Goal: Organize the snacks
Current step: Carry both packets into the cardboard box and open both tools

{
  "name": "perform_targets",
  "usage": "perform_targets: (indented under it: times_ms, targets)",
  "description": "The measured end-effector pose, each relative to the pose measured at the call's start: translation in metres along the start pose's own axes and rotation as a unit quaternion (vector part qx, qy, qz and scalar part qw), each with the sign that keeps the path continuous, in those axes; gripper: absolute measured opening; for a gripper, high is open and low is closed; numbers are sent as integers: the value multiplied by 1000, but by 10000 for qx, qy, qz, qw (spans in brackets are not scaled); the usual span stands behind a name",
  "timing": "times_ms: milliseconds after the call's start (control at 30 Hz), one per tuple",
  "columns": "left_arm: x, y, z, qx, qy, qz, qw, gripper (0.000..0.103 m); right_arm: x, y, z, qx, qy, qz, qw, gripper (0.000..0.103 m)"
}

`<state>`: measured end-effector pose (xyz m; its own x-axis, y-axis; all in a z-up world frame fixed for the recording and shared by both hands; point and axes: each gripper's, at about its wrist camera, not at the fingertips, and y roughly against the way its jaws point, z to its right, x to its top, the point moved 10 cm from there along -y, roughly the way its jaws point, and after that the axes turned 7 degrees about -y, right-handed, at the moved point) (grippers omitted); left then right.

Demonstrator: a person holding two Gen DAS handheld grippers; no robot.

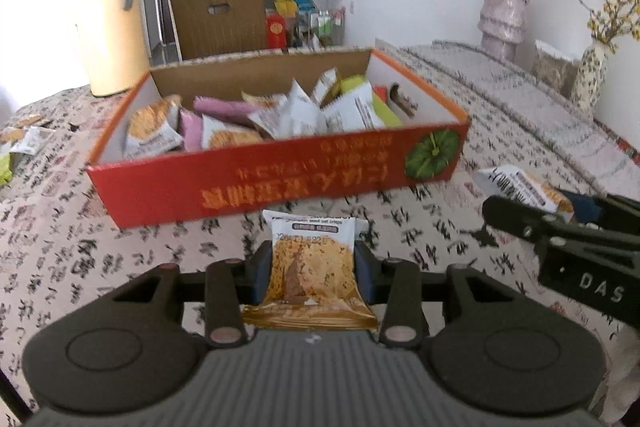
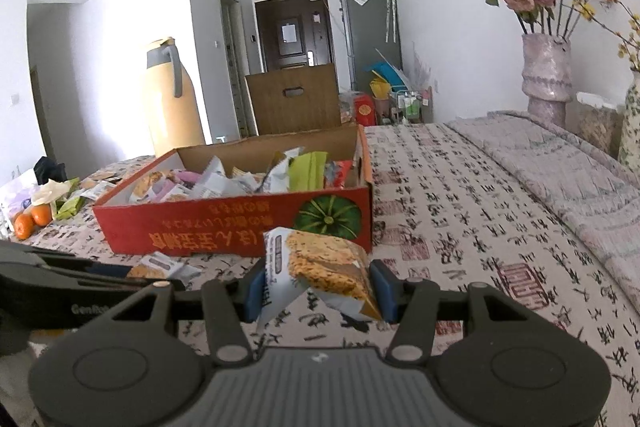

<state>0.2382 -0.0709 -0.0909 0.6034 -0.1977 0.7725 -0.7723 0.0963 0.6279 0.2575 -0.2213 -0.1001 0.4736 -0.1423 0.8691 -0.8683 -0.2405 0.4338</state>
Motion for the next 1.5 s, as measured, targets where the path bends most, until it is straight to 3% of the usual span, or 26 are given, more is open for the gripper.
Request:
perform_targets:
  times_ms: [400,567,767,867,900,933,1033,1100,1500]
  targets:
    - [65,15,-56,423,431,701,9957,42,52,-25,-36,98,357,392,9985,53]
    - [95,1,-80,661,564,826,9928,42,84,-60,-48,24,501,467,9976,53]
    - [112,-29,-100,873,652,724,9914,42,97,-114,-50,-193,506,199,9983,53]
    - [110,-41,-106,926,712,644,9911,49,97,-133,-48,-215,422,27,9989,58]
    - [109,-43,-107,923,729,647,9910,56,97,-137,-47,-213,400,-5,9990,63]
    - [108,-44,-109,939,746,655,9906,70,96,-139,-46,-203,377,-39,9991,65]
    - [104,-38,-118,1127,842,817,9867,103,93,-140,-43,-189,350,-64,9992,86]
    - [101,-32,-121,1117,932,909,9852,103,93,-138,-42,-180,315,-56,9993,103]
    - [78,11,-116,1084,925,1049,9842,103,80,-96,-37,-126,289,27,9995,103]
